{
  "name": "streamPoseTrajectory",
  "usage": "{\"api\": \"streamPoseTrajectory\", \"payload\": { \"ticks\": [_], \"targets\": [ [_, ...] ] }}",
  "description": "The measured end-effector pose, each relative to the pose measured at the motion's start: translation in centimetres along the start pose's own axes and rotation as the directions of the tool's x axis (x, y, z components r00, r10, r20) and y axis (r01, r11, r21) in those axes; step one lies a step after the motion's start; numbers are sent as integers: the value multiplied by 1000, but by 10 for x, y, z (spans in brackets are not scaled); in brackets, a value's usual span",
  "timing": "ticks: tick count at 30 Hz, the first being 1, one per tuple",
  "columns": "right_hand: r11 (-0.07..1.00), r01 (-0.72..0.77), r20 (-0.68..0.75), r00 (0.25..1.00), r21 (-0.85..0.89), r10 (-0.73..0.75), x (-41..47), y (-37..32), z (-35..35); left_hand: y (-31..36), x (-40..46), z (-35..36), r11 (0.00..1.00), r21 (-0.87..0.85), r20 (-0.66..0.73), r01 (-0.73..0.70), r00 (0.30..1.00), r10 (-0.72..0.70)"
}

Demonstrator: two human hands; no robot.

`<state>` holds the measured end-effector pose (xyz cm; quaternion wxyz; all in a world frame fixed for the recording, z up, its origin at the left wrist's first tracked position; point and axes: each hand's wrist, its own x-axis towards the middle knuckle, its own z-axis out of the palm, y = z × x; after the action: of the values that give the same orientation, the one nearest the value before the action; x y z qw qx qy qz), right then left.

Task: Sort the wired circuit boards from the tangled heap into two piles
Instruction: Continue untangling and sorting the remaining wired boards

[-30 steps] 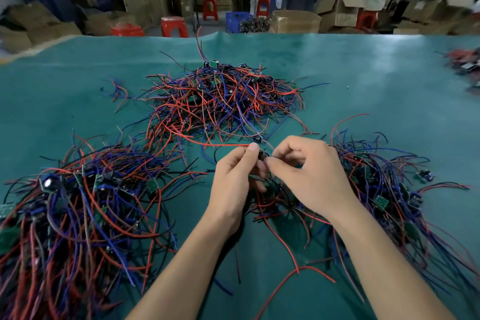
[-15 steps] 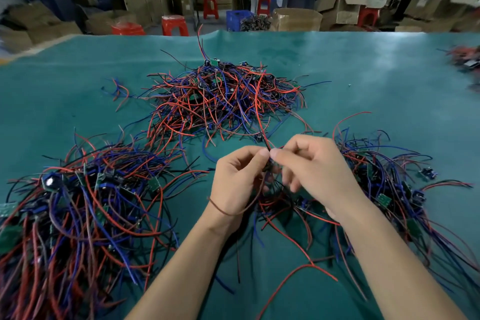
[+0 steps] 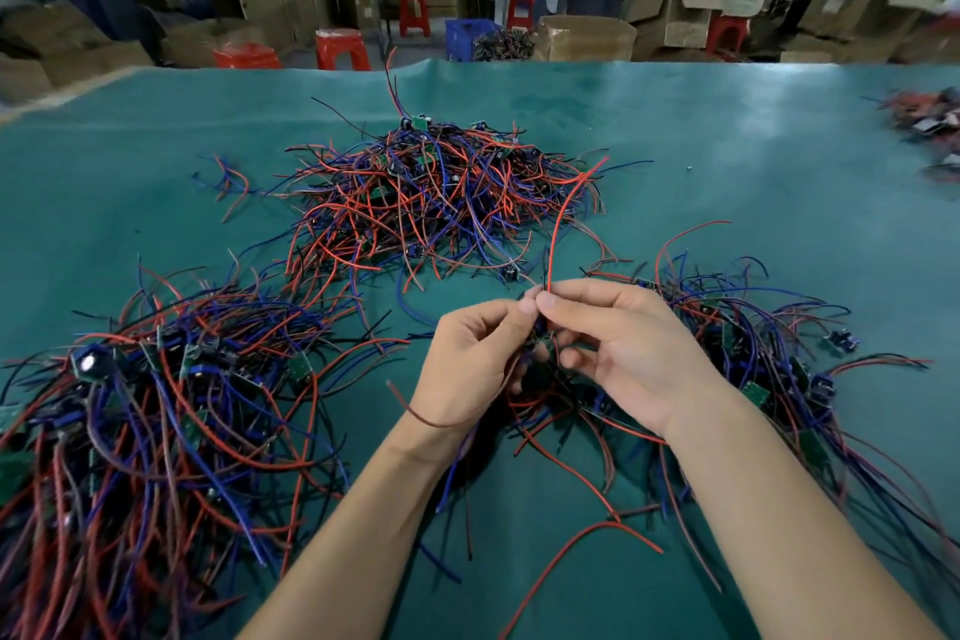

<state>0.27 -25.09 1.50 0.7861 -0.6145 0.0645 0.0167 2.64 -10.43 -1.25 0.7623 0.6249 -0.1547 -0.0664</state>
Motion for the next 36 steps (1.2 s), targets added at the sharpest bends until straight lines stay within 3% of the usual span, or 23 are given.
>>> {"api": "streamPoseTrajectory", "payload": {
  "ticks": [3, 5, 7, 9, 11, 14, 17, 20, 23, 25, 26, 28, 30, 32, 36],
  "targets": [
    [952, 196, -167, 957, -236, -238, 3, 6, 1, 2, -2, 0, 1000, 4, 31, 23, 999, -23],
    [832, 279, -257, 862, -480, -437, 7, 7, -4, 4, -4, 0, 999, -2, 76, 49, 996, -49],
    [716, 267, -313, 763, -645, -566, 9, 1, -14, 4, -5, -1, 998, -3, 109, 69, 992, -68],
    [774, 281, -401, 726, -567, -558, 11, -5, -26, 4, -7, 0, 997, 14, 116, 71, 991, -72],
    [895, 315, -416, 801, -317, -430, 10, -6, -23, 3, -6, 1, 997, 51, 97, 55, 993, -59],
    [926, 307, -384, 845, -220, -371, 9, -6, -19, 2, -5, 0, 996, 86, 74, 31, 997, -37],
    [919, 365, -435, 811, -146, -391, 7, -13, -23, 2, -6, 0, 996, 77, 99, 40, 994, -48],
    [880, 435, -546, 699, -189, -462, 3, -24, -33, 2, -6, 0, 995, 83, 116, 47, 992, -56],
    [822, 524, -726, 474, -222, -498, -3, -39, -53, 0, -6, 0, 997, 46, 114, 69, 991, -74],
    [808, 522, -762, 395, -274, -514, -7, -45, -64, -1, -6, 0, 997, 12, 80, 81, 993, -82],
    [821, 486, -740, 424, -301, -522, -7, -45, -64, -1, -5, 0, 996, 7, 57, 84, 995, -84],
    [842, 307, -599, 598, -443, -533, -4, -36, -55, -2, -4, 1, 996, -20, 24, 82, 996, -82],
    [659, 112, -367, 756, -744, -542, -2, -24, -43, -3, -3, -1, 997, -45, 11, 59, 998, -59],
    [443, 114, -194, 782, -889, -592, -4, -19, -26, -3, -1, -4, 998, -53, 28, 43, 999, -41],
    [528, 210, -26, 914, -823, -404, -8, -13, -4, -2, -2, -5, 1000, -12, 92, 18, 996, -17]
  ]
}}
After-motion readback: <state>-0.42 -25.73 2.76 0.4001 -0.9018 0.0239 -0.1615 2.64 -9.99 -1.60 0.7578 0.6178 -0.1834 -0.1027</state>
